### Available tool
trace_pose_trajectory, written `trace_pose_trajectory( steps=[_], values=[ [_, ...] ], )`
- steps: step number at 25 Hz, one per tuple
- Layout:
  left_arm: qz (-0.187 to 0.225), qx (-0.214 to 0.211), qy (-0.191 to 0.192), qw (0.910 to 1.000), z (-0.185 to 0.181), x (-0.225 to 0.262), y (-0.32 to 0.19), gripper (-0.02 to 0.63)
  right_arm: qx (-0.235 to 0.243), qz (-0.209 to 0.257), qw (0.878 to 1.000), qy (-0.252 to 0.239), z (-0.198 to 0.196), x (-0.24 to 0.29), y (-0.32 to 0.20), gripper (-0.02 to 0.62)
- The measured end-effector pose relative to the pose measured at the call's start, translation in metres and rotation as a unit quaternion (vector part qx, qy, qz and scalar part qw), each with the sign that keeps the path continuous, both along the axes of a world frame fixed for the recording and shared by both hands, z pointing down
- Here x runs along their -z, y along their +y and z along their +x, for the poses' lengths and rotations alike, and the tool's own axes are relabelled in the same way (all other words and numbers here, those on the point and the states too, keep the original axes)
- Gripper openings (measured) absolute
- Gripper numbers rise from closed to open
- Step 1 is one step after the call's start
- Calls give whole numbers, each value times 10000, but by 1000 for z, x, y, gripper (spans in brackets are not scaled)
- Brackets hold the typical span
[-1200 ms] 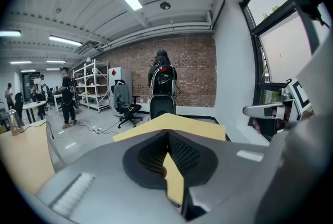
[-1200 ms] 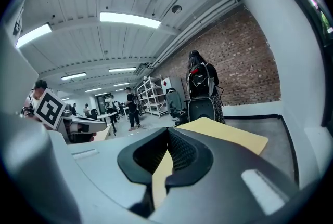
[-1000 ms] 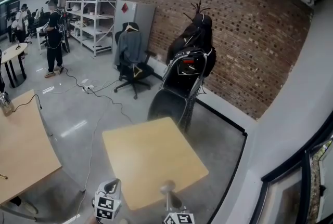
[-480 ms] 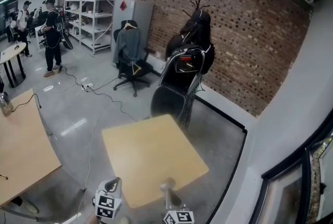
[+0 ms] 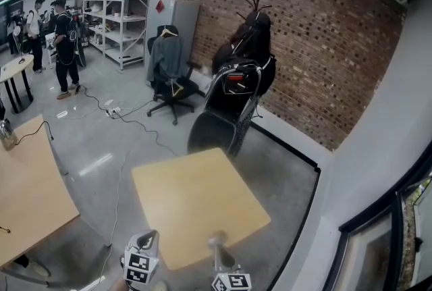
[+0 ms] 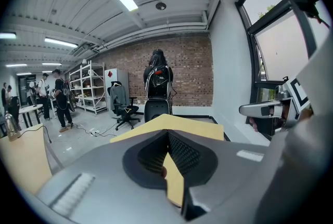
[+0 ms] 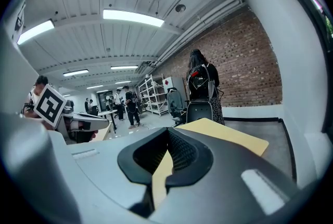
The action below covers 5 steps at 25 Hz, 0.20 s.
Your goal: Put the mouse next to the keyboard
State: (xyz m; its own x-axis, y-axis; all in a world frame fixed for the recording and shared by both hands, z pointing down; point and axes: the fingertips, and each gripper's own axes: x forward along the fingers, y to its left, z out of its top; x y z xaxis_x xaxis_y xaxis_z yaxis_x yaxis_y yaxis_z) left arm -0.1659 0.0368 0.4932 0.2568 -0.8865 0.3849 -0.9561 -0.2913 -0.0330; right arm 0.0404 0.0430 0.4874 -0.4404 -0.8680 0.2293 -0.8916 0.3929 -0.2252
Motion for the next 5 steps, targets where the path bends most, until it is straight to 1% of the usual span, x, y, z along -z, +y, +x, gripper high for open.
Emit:
trace_pose_trajectory(
  steps=[5],
  values=[
    [-14,-11,-8,10000,0,-2,5,2,-31,-57,10000,19,1,-3,5,14]
  ],
)
